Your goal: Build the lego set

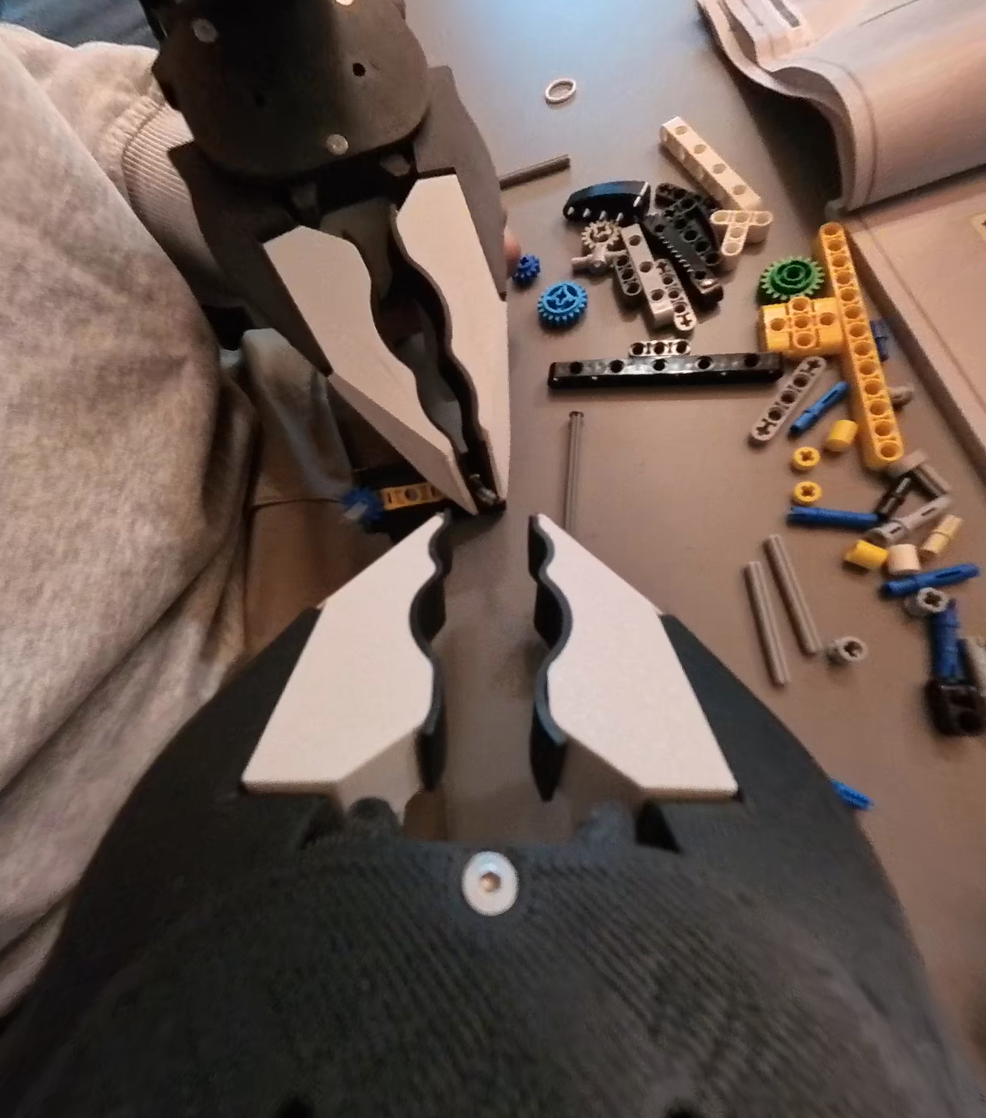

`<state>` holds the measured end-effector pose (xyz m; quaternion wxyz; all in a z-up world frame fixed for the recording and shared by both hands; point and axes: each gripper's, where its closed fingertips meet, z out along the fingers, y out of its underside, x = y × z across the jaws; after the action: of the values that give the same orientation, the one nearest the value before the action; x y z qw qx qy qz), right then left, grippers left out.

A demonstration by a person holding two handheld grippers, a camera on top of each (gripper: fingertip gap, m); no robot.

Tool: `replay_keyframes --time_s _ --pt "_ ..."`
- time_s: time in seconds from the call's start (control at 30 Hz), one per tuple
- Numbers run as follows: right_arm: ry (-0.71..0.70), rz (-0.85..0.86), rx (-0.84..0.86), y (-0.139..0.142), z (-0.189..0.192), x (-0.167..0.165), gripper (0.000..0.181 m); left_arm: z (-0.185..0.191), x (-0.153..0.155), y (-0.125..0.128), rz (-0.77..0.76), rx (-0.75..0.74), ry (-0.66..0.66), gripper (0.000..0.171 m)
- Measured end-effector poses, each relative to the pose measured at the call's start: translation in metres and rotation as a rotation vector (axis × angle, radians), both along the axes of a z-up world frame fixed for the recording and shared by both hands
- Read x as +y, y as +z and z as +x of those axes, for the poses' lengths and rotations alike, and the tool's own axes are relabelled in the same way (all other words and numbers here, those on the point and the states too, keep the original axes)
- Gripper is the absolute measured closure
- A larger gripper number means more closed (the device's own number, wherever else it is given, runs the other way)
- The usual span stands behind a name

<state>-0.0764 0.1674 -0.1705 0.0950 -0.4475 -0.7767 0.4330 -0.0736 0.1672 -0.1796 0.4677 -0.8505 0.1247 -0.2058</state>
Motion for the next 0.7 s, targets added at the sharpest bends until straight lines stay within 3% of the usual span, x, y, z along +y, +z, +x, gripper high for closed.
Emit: replay_keyframes --time_s 0.13,0.23,0.37,0.5,0.7 --pt "-0.066 0.055 0.008 0.005 0.000 0.020 0.153 -0.001 0.001 0.000 -0.002 -0.004 0.008 0.168" --pt "-0.194 0.107 0.017 0.015 0.002 0.050 0.147 -0.001 0.001 0.000 -0.005 -0.010 0.008 0.168" --pt "-0.343 0.181 -0.091 0.007 0.030 0.083 0.132 -0.001 0.001 0.000 -0.009 -0.018 0.009 0.169" --pt "-0.394 0.240 -0.176 -0.009 0.054 0.084 0.136 -0.002 0.001 0.000 -0.012 -0.024 0.010 0.169" --pt "-0.372 0.280 -0.246 -0.018 0.045 0.070 0.141 -0.002 0.001 0.000 -0.013 -0.025 0.011 0.168"
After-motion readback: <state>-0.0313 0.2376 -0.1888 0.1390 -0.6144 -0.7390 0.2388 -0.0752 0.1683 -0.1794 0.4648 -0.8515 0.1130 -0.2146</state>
